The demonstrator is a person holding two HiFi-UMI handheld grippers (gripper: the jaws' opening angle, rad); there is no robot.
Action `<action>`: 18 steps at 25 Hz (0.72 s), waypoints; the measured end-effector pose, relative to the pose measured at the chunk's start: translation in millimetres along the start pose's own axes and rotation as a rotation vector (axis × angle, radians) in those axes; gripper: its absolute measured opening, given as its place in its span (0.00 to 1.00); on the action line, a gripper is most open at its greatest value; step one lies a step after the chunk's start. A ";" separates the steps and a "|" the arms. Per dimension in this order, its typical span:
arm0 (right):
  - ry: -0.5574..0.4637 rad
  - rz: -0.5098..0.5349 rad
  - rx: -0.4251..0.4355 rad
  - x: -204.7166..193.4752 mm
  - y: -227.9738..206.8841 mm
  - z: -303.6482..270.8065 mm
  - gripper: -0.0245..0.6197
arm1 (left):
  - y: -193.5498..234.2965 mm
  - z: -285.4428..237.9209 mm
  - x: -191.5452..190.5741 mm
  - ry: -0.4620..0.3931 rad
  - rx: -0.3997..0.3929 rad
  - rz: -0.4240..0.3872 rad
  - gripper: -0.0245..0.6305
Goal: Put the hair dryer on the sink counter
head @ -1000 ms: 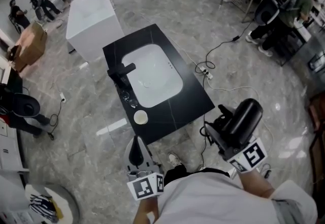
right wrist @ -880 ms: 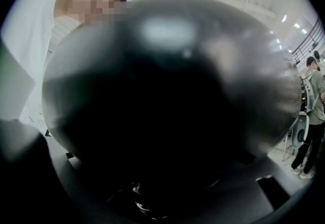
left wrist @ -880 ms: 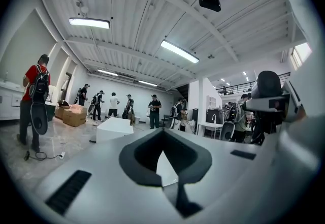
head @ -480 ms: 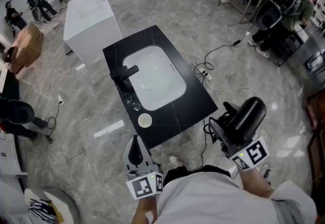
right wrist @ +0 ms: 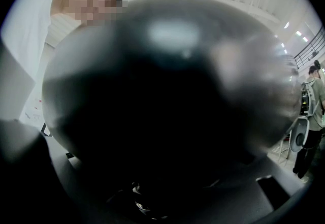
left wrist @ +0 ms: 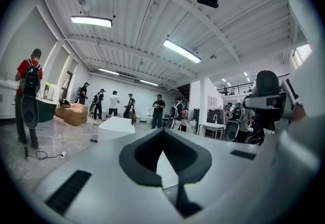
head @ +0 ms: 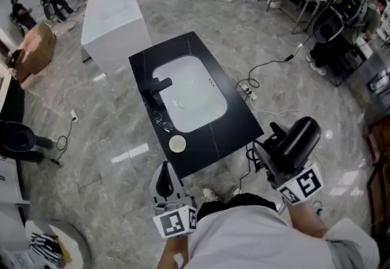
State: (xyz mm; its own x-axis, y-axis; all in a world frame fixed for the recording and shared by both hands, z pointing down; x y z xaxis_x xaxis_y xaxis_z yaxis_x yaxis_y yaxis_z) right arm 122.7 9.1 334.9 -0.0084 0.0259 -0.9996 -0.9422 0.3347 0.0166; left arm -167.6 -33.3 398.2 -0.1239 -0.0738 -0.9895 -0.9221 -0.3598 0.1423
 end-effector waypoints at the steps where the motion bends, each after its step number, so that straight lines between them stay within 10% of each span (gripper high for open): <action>1: -0.002 0.001 0.005 0.5 0.1 -1.3 0.45 | -0.2 1.3 0.2 -0.001 0.002 -0.001 0.04; 18: -0.019 -0.015 0.101 1.7 -34.7 -18.4 0.45 | -30.4 -6.7 10.0 -0.024 0.086 -0.024 0.04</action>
State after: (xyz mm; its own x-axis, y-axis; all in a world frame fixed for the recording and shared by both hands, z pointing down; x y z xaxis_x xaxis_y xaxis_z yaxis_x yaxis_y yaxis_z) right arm 149.2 -19.8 332.2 0.0130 0.0379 -0.9992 -0.9037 0.4281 0.0045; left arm -138.3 -29.4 384.1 -0.1094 -0.0431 -0.9931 -0.9529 -0.2797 0.1171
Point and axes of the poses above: the fingertips, and each gripper's own axes: z backward along the fingers, y to its left, x out of its top, the point moved 6 cm from there along z, backward along the fingers
